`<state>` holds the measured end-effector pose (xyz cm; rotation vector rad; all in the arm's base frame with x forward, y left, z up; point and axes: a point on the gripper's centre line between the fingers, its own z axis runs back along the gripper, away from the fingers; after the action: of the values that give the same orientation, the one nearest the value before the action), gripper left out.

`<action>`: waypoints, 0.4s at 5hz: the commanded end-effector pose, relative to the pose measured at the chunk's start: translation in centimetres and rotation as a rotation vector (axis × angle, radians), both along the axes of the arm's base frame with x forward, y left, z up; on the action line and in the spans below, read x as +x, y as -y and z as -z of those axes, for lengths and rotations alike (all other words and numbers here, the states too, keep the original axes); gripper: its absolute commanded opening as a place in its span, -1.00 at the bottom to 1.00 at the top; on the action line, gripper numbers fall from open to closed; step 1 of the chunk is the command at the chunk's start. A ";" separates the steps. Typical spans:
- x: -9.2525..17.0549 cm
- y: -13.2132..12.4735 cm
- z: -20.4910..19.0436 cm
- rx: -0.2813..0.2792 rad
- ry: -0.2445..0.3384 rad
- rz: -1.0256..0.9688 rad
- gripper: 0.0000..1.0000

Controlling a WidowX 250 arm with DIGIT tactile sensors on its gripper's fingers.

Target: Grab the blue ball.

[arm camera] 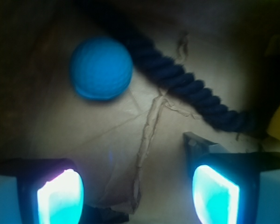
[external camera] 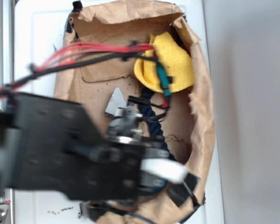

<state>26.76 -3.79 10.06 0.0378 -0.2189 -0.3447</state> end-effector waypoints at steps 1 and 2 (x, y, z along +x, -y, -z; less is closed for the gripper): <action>-3.2 -2.3 -4.3 -0.092 0.070 0.044 1.00; -2.8 -3.1 -4.3 -0.103 0.097 0.157 1.00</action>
<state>23.68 -1.26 13.33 -0.0872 -0.3044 -0.4601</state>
